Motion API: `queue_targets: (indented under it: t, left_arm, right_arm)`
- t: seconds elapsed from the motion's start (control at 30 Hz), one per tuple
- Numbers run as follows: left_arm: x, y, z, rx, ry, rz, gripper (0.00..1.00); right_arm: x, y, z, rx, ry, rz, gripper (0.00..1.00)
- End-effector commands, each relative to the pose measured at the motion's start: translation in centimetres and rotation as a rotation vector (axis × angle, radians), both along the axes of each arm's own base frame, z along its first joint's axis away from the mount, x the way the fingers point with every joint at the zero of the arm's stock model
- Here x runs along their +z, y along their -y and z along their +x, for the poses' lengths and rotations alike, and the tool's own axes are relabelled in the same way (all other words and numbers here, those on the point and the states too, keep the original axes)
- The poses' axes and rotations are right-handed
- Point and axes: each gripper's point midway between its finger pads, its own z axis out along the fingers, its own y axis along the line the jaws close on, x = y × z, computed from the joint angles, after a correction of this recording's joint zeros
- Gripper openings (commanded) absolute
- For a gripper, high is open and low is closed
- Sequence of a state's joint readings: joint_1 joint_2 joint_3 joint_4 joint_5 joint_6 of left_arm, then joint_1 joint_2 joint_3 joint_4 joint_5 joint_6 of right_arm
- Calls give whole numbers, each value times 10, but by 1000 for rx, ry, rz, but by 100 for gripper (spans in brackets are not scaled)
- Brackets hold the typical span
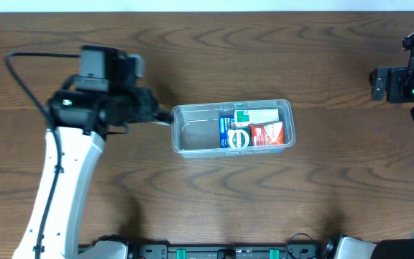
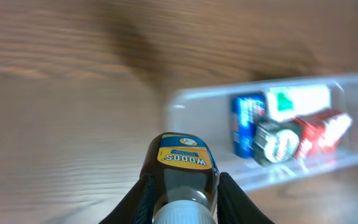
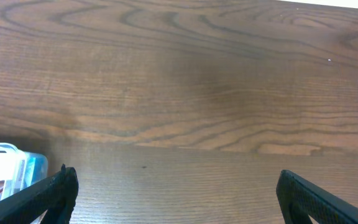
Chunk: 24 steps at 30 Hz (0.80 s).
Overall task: Pack container
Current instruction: 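Carry the brown bottle right and lower it into the container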
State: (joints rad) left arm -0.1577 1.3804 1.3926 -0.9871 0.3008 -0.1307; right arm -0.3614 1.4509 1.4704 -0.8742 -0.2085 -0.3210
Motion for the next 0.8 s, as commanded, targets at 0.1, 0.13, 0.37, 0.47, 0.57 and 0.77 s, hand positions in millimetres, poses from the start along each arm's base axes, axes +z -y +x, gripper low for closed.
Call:
queue_targets:
  t: [0.1,0.13,0.37,0.47,0.57,0.77]
  left_arm:
    - [13,61,-15,-183,48,-29,27]
    - [13,64,-15,-192,58,-10,28]
    - [-8,73,-6,-201,60,121,28]
    - [-28,81,-1,-220,16,141,28]
    - [-52,86,5,-231,-41,163,28]
    - [-90,89,12,-237,-134,197,28]
  right_arm:
    - [1,4,0,-18,2,12,99]
    - [1,4,-1,-18,1,13,99]
    - [1,4,-1,-19,1,13,99]
    - [1,4,-1,-19,1,13,99]
    - [1,4,-1,-19,1,13,99]
    - [1,4,-1,-19,1,13,99]
